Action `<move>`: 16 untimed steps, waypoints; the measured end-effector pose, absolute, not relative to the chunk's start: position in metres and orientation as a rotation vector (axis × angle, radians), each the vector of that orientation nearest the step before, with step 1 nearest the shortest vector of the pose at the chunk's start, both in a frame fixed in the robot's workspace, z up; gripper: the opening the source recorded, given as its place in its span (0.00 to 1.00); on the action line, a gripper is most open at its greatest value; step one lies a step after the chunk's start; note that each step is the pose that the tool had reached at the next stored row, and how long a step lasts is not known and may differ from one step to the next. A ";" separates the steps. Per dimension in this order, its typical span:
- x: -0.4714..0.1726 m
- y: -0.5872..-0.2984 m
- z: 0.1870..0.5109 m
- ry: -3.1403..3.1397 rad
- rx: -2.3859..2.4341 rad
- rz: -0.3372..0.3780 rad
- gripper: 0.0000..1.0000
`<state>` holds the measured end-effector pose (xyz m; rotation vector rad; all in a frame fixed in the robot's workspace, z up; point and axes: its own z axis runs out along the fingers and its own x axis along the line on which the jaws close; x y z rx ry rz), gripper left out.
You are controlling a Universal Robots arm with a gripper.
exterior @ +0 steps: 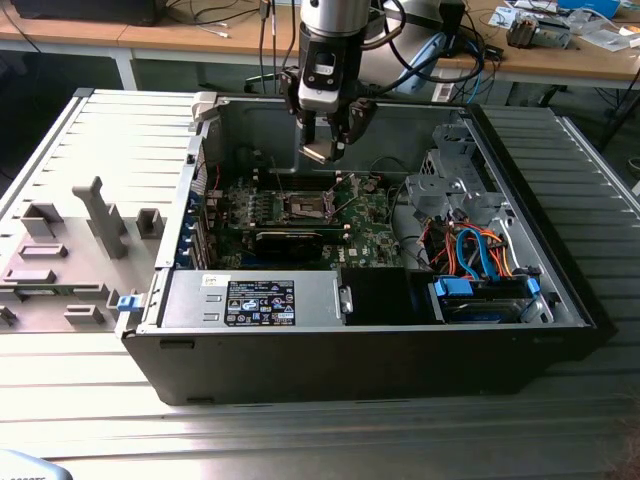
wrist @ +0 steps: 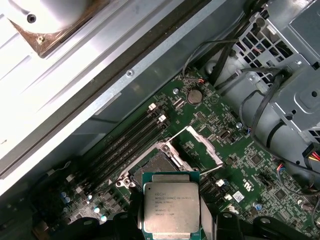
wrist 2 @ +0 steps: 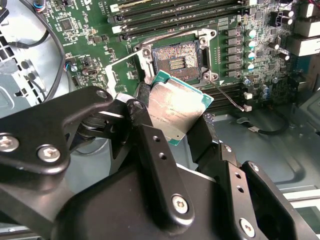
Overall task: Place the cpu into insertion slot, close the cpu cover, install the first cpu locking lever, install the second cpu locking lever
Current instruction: 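Place the cpu into insertion slot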
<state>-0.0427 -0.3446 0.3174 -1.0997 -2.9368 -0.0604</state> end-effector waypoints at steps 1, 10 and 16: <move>-0.043 -0.345 0.317 -2.936 -1.101 -0.060 0.55; -0.043 -0.345 0.317 -2.931 -1.116 -0.060 0.55; -0.043 -0.345 0.317 -2.927 -1.127 -0.061 0.55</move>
